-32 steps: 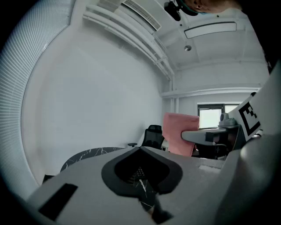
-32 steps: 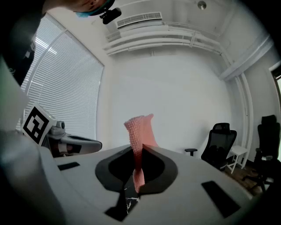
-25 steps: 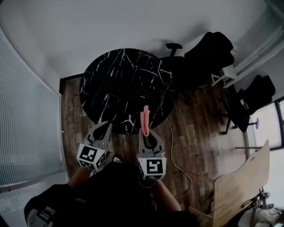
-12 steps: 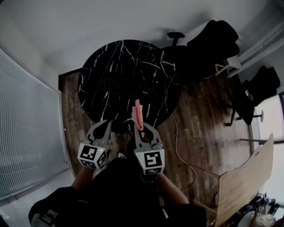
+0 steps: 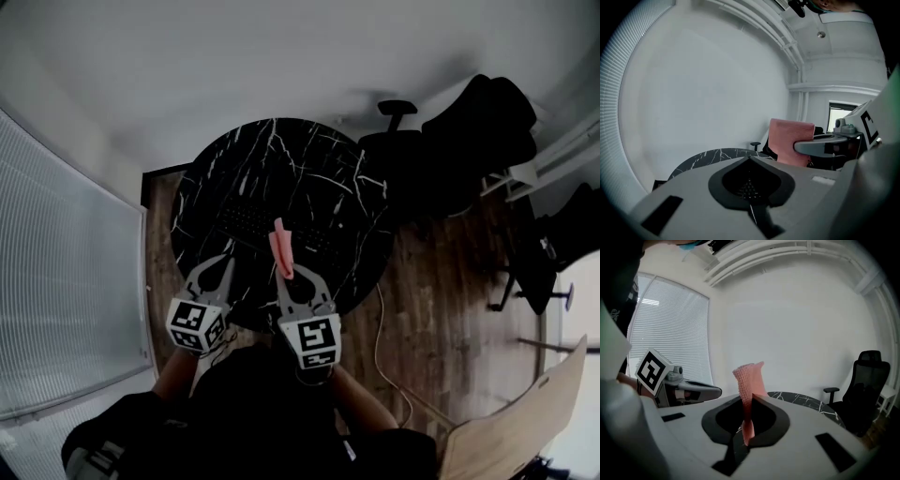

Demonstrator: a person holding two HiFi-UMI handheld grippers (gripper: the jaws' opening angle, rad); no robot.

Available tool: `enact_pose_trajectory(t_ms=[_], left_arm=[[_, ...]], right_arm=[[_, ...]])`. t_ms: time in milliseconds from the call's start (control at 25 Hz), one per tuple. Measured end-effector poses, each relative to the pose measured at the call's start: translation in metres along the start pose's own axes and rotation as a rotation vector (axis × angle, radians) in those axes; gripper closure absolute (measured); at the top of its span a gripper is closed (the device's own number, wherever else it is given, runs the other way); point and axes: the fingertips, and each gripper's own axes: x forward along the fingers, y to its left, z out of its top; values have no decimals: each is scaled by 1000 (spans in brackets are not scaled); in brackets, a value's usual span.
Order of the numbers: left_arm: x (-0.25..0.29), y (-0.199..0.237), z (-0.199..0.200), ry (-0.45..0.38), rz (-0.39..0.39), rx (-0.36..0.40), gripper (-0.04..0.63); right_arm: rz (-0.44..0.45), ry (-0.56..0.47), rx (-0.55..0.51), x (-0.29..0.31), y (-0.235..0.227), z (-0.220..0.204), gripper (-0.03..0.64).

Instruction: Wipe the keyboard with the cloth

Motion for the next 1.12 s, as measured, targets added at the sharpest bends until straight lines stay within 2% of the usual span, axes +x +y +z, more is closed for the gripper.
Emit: enact_pose_trajectory(t_ms=[280,400,680,880,1120], left_arm=[[41,13,-17,110,55,-29,597],[46,24,-28,141,81,-42,597],[55,81,-47,169,149,-92,597],[67,122,-68,201,132,-116,597],[88,173,-92,256,86,-111,597]], right_arm=[[106,46,92,45,-27,-17,611],[155,71,123,63,-21,-28,611],[247,133,109,129,6,-43,611],[264,191,160,176,25,-61,611],[284,246,308,238,41,-81,611]])
